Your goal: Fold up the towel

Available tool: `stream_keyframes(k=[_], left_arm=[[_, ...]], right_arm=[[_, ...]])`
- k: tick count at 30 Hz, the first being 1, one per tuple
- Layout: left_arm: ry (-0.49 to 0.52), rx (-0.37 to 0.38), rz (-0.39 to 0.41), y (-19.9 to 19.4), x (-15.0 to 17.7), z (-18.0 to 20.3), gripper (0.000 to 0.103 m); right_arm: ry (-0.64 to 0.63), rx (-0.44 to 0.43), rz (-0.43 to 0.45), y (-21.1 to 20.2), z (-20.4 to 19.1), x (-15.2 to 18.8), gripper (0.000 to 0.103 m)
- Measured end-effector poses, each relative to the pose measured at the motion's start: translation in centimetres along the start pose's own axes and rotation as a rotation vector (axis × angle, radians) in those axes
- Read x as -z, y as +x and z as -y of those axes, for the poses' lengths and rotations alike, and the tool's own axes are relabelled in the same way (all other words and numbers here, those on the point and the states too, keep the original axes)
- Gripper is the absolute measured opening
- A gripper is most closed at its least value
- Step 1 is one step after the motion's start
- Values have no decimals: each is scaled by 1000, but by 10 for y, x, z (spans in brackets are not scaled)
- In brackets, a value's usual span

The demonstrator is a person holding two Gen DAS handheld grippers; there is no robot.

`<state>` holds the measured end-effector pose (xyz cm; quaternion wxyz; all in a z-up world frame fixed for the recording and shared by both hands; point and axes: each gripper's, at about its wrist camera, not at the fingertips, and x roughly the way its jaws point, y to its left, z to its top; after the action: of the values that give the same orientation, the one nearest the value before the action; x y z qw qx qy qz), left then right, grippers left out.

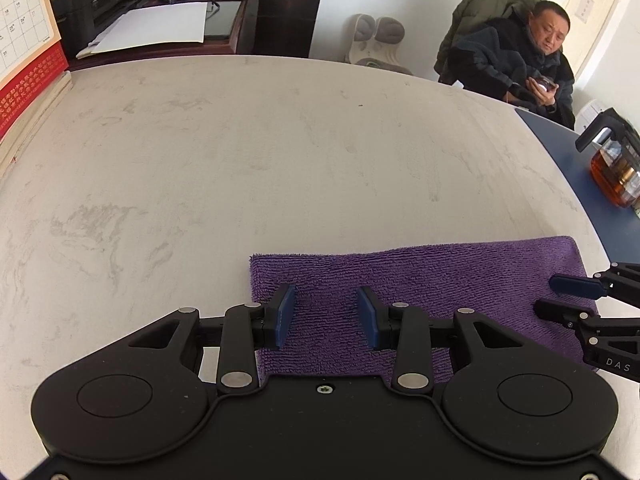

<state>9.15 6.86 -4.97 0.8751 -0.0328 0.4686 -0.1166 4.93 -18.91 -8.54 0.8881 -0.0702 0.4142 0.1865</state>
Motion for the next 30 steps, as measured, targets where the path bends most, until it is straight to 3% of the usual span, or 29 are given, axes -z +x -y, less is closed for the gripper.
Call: stream_keyframes(k=[3,7,9,11,16,20,30], left_arm=[[14,-1,42,-24,3,11,35],[61,108,54,-49,19,52,35],[144,157,35,-53,35,85,35],[243,207,8,-52,54,123,35],[329,244,-68,-31,83,190,35],[388,218,-105,-8,86,235,35],[494,133,-132,21,87,276,35]], right_arm=[[-4,44,60,-38,12,-6,33],[-4,95,83,-76,44,-3,36],[-17,109,78,-87,64,-1,36],[-21,88,63,-91,84,0,36],[-30,-2,19,-79,115,1,37],[-54,-70,-23,-54,124,1,37],[-82,-183,-88,-27,136,0,42]])
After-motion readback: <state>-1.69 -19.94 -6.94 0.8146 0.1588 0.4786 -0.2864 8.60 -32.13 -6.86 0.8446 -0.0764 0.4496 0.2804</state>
